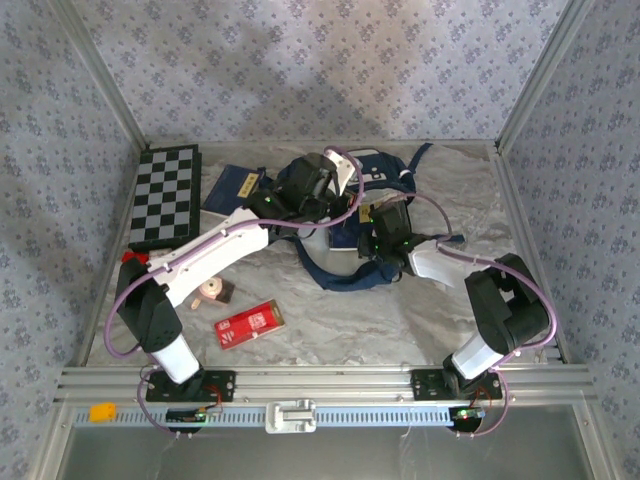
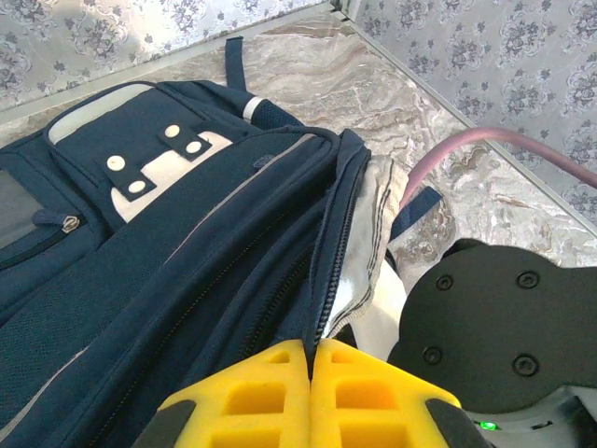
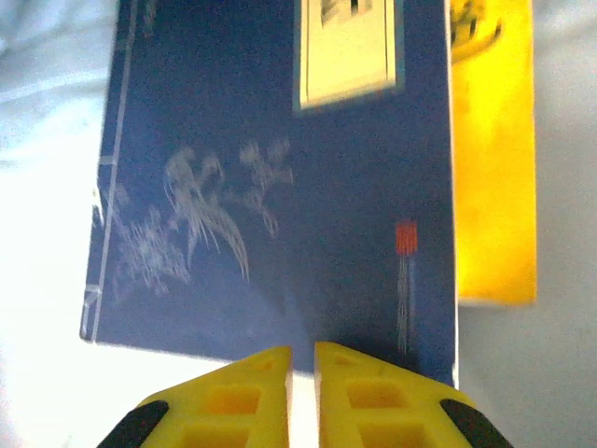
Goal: Pack books, pencil case, and school supplies into a backpack
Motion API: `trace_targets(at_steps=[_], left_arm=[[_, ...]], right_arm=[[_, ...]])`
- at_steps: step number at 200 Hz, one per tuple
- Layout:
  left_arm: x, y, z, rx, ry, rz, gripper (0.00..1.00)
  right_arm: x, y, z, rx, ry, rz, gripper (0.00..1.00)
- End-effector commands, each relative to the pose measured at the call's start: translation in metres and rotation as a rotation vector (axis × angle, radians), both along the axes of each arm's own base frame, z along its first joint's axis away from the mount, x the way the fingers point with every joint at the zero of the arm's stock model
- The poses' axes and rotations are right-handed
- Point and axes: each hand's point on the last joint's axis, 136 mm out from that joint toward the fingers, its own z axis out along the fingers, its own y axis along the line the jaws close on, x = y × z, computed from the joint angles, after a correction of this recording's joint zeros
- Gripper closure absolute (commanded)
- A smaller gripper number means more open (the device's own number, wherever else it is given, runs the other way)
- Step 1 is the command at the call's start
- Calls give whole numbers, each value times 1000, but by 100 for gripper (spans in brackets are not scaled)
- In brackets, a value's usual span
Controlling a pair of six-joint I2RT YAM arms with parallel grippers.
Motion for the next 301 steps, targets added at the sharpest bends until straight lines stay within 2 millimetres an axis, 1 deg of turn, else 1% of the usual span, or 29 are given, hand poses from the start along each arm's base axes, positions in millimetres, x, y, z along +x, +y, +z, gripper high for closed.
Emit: trace_targets(at_steps=[1, 12, 26, 51, 61, 63, 73, 87, 111, 133, 139, 151, 158, 171, 184, 209, 232, 235, 242, 244, 245, 246, 251, 263, 266, 272, 278, 283, 301], left_arm=[[-2, 2, 56, -109, -95, -2, 100], [-1, 3, 52, -101, -91, 7, 100], [-2, 4, 48, -96, -82, 4, 100], [-4, 3, 37, -86, -55, -3, 100], [-5, 1, 31, -88, -33, -10, 100], [-6, 1, 29, -86, -27, -13, 100], [-9, -1, 21, -87, 3, -22, 100], [-14, -1, 6, -89, 54, -27, 100], [-27, 2, -15, -86, 139, -39, 87], [-39, 11, -22, -115, 194, -25, 72], [-42, 15, -19, -137, 196, -21, 67], [-48, 25, -19, -150, 194, -17, 56], [-48, 34, -19, -144, 187, 7, 53], [-40, 58, -26, -109, 185, 81, 49], [-28, 86, -37, -79, 214, 162, 47], [6, 154, -66, 6, 271, 372, 43], [36, 202, -90, 31, 329, 506, 39], [40, 207, -92, 32, 334, 522, 39], [49, 219, -98, 26, 351, 552, 38], [52, 223, -100, 24, 358, 561, 38], [54, 225, -100, 23, 361, 567, 38], [55, 226, -101, 22, 364, 572, 37], [62, 236, -106, 21, 380, 603, 37], [79, 253, -116, 12, 400, 646, 36], [84, 256, -117, 7, 400, 654, 36], [92, 265, -122, 11, 412, 682, 35], [101, 273, -127, 14, 420, 707, 34], [109, 281, -131, 17, 425, 730, 33], [134, 306, -148, 9, 460, 805, 31]], right_arm=[[27, -5, 26, -21, -127, -33, 85], [23, -4, 27, -12, -130, -11, 84], [11, 0, 30, 11, -138, 28, 82], [-20, 0, 51, 63, -162, 81, 76], [-33, -6, 55, 47, -150, 78, 74], [-36, -8, 59, 47, -156, 75, 74], [-49, -20, 62, 17, -139, 49, 72], [-67, -36, 73, 8, -130, 15, 70], [-92, -56, 89, 19, -114, -36, 64], [-104, -56, 103, 36, -91, -15, 61], [-105, -53, 106, 47, -81, -3, 60], [-104, -42, 109, 74, -61, 32, 58], [-101, -36, 109, 81, -45, 45, 58], [-96, -22, 106, 90, -21, 74, 58], [-92, 0, 104, 106, -10, 122, 57], [-81, 45, 101, 110, -15, 202, 56], [-70, 88, 92, 85, -10, 274, 56], [-69, 93, 88, 77, -5, 285, 56], [-66, 108, 90, 72, -18, 313, 56], [-65, 112, 88, 66, -16, 319, 56], [-64, 114, 91, 72, -26, 323, 56], [-63, 115, 88, 65, -21, 324, 56], [-60, 125, 89, 60, -33, 338, 56], [-55, 145, 79, 43, -29, 364, 56], [-50, 155, 89, 58, -50, 370, 55], [-45, 166, 85, 57, -50, 381, 55], [-39, 175, 84, 55, -53, 384, 56], [-36, 182, 76, 48, -40, 390, 55], [-22, 205, 65, 43, -30, 410, 56]])
